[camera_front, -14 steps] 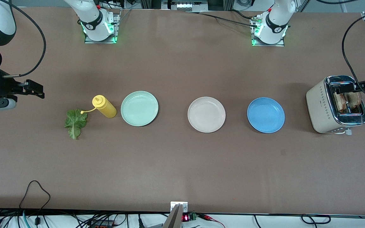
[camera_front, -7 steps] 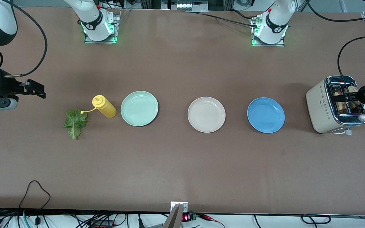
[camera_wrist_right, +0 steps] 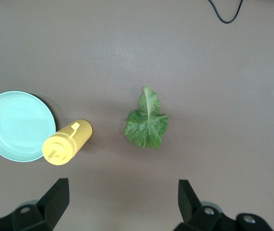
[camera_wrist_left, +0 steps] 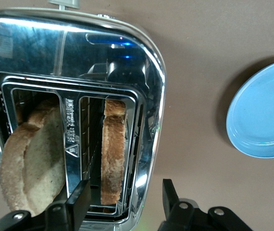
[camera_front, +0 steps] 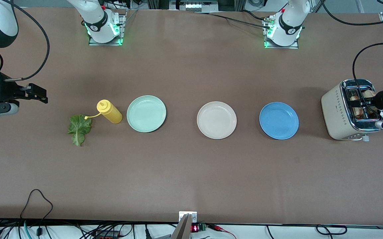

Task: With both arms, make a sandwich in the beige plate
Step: 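Grasp a bread slice with the left gripper and lift it out, then carry the bread slice with the left gripper over the beige plate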

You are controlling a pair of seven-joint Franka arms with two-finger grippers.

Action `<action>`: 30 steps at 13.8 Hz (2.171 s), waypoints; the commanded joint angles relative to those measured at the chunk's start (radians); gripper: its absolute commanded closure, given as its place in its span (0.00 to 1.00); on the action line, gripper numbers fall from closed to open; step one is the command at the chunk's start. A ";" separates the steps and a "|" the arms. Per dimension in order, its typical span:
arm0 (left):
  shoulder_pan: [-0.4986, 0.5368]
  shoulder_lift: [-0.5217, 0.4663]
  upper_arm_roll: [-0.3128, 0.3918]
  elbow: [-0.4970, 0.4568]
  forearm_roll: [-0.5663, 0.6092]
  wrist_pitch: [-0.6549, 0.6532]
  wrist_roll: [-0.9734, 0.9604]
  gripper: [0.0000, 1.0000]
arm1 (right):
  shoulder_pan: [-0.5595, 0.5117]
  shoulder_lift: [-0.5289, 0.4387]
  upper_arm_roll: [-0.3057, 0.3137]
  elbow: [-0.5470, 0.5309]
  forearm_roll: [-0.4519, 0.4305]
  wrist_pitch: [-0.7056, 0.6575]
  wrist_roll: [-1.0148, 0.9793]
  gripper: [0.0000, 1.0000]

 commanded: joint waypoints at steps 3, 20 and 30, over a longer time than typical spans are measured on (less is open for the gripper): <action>0.029 0.039 -0.007 0.042 0.019 -0.001 0.012 0.38 | -0.020 -0.024 0.019 -0.021 0.005 0.010 0.005 0.00; 0.021 -0.034 -0.108 0.446 -0.076 -0.459 0.121 0.99 | 0.009 -0.024 0.019 -0.013 0.005 0.018 -0.005 0.00; -0.238 0.082 -0.350 0.250 -0.333 -0.172 -0.205 0.99 | 0.009 -0.020 0.017 -0.013 0.008 0.019 -0.005 0.00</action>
